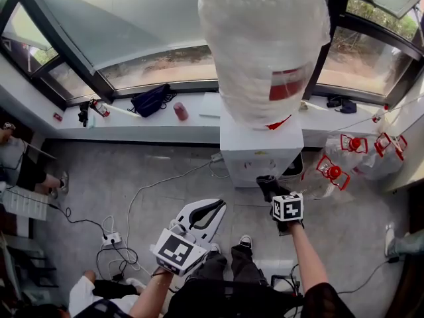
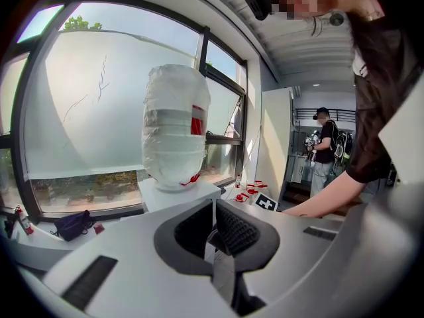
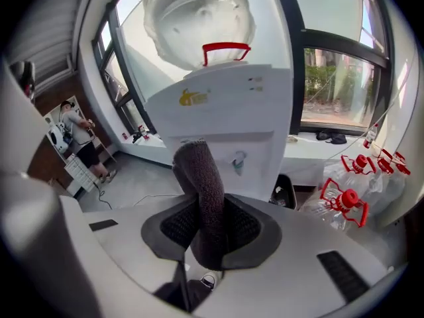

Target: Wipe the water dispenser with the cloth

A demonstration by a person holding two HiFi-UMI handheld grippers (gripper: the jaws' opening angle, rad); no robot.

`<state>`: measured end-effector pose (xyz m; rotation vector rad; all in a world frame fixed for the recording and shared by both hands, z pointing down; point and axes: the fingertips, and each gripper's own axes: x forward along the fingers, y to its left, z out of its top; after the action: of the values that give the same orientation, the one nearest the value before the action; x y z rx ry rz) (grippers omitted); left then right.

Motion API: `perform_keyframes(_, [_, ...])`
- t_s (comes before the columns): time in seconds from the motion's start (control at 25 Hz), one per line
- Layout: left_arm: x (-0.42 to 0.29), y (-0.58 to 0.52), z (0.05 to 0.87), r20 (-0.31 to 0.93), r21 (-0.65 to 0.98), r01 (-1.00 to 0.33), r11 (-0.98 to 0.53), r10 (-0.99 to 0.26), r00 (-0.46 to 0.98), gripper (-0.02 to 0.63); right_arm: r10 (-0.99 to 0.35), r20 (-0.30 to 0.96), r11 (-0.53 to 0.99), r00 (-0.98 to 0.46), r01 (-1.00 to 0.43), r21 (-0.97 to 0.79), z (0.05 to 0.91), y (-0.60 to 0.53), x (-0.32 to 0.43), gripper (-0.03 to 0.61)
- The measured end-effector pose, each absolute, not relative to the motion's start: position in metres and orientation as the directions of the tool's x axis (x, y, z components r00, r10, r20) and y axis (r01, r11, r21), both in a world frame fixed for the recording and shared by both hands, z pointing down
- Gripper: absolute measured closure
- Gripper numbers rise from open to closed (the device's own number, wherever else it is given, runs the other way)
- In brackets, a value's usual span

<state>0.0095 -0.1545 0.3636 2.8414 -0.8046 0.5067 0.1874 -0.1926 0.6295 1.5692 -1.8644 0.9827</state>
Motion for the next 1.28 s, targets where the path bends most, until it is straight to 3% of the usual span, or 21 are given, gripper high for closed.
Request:
perform_keyframes(0.48, [-0.014,-0.181,0.408,0.355,0.008,-0.515,-0.857,-0.479,0.803,0.592,-0.6,0.762,0.172,-0.244,-0.969,-0.175,0.697,-0.231,0.1,0.477])
perform_keyframes(0.8, [-0.033,-0.182,0.446,0.386,0.028,-0.508,-0.861,-0.46,0.8,0.592,-0.674,0.722,0.123,-0.155,-0.988,-0.098,0.729,-0.269,0.093,0.476])
perform_keyframes(1.0, [-0.047,-0.184,0.467,0.404,0.054,-0.532,-0.845,-0.469,0.785,0.592,-0.705,0.696,0.052,-0.134,-0.989,-0.138,0.74,-0.293,0.092,0.476])
perform_keyframes(1.28, [-0.047,-0.191,0.484,0.419,0.055,-0.514,-0.856,-0.448,0.79,0.592,-0.688,0.72,0.041,-0.092,-0.995,-0.088,0.755,-0.293,0.124,0.474])
